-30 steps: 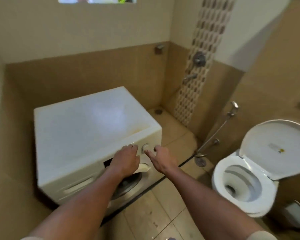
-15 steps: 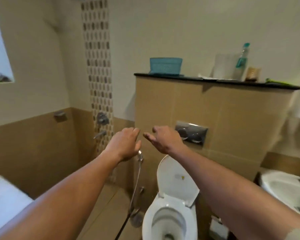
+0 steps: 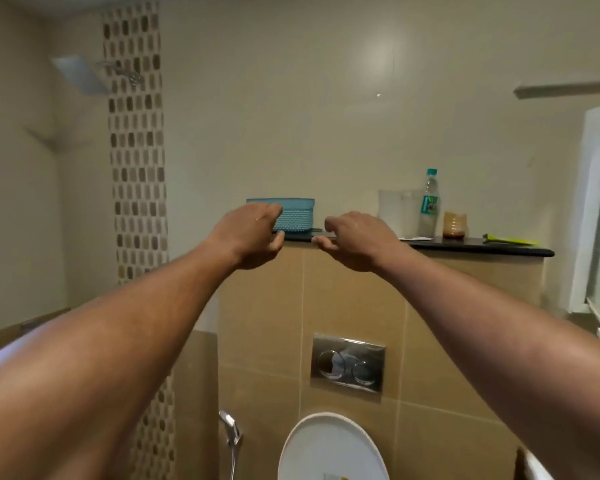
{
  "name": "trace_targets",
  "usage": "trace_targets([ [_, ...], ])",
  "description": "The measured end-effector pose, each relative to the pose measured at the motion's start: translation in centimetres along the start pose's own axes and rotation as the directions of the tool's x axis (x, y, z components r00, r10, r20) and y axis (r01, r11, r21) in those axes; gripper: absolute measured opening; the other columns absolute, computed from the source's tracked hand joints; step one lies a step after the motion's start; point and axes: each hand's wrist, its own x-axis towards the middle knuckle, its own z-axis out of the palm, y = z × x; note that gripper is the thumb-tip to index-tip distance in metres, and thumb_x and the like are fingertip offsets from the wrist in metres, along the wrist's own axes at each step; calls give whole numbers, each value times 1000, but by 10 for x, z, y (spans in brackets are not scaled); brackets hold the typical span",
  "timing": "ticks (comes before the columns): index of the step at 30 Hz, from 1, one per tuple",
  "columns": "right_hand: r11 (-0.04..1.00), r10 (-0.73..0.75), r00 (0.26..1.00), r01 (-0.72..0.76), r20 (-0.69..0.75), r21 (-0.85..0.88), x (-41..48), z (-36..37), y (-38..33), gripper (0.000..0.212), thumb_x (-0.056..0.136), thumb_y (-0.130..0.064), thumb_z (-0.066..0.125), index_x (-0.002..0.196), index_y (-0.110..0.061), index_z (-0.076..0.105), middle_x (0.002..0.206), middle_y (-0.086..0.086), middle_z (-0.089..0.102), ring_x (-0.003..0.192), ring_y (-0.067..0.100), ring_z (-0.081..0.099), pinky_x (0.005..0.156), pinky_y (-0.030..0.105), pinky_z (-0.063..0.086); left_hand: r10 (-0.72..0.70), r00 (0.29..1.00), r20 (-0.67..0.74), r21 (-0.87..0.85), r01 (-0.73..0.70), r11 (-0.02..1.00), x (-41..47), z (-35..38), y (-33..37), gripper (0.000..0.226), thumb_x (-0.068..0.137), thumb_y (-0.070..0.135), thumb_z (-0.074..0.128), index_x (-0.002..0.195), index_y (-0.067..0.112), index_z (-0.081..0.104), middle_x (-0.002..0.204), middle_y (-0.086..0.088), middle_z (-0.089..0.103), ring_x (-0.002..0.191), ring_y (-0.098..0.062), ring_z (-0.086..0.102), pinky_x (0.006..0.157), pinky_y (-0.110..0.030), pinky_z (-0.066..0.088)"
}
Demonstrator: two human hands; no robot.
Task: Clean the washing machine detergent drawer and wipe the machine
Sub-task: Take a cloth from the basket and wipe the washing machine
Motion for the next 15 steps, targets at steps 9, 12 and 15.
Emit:
trace_targets([
  [9, 988, 27, 994, -43, -109, -148, 147, 48, 22, 55, 97, -62, 38, 119, -16, 57, 112, 13, 66, 100, 33, 62, 73, 39, 47, 12, 997, -72, -59, -16, 998, 124, 75, -112, 51, 96, 38, 54, 139, 11, 48, 134, -10, 58, 122, -27, 55, 100, -44, 47],
  [12, 984, 19, 996, -35, -92, -175, 195, 77, 21, 56, 96, -63, 37, 122, -16, 54, 115, 11, 66, 103, 32, 62, 77, 40, 50, 30, 999, -37, -60, -32, 998, 159, 115, -149, 55, 96, 41, 53, 142, 12, 45, 138, -9, 55, 125, -26, 52, 103, -44, 46],
  [15, 982, 40, 996, -54, -83, -180, 233, 107, 23, 56, 96, -62, 37, 125, -17, 52, 119, 10, 66, 107, 31, 61, 79, 40, 50, 40, 999, -13, -50, -40, 998, 190, 157, -180, 59, 97, 46, 50, 145, 12, 43, 140, -9, 53, 126, -27, 51, 104, -45, 44],
])
